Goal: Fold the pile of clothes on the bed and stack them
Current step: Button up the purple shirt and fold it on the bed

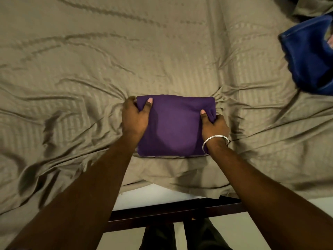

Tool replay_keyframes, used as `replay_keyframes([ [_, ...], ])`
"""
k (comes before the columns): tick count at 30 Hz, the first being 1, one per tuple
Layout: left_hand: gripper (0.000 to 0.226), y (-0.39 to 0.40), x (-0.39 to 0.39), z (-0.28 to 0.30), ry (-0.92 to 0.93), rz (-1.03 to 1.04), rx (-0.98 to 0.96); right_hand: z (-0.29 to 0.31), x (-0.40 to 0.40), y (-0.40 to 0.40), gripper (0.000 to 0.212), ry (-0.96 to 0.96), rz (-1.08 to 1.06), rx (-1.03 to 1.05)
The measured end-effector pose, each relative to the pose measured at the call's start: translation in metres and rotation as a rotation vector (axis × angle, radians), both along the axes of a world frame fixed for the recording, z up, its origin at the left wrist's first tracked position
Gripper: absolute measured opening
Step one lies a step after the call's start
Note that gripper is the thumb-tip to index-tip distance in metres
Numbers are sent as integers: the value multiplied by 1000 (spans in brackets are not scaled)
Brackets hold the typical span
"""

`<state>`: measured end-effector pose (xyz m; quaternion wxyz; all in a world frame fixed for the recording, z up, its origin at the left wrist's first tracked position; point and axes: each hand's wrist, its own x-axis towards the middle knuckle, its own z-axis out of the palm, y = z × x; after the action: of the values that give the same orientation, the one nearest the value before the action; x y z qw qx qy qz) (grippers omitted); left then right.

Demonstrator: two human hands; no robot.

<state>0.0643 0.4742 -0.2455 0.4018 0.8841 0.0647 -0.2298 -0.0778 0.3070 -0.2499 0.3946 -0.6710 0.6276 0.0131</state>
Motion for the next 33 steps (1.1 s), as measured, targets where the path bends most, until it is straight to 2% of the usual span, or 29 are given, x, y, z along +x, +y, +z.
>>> replay_keyframes([
  [3,59,15,-26,-3,28,103,-34,1,0,-4,53,23,66,11],
  [6,49,11,-32,1,176,12,-28,3,0,-7,55,46,122,28],
  [8,48,2,-24,4,360,90,-165,3,-1,-8,55,22,114,44],
  [10,40,-2,-22,4,459,166,-287,3,-5,-8,49,-92,45,66],
  [15,20,8,-29,15,403,220,-452,23,-5,5,21,-276,25,0],
  [19,28,41,-27,32,296,315,-530,46,9,31,28,-374,74,-14],
  [22,26,90,-14,45,198,406,-514,53,32,74,19,-439,134,63],
  [26,23,177,10,56,103,471,-389,47,71,152,26,-502,239,194],
  [30,51,265,42,53,81,537,-142,41,110,230,38,-514,332,355],
  [33,66,306,55,46,106,434,53,22,116,265,38,-425,380,459],
])
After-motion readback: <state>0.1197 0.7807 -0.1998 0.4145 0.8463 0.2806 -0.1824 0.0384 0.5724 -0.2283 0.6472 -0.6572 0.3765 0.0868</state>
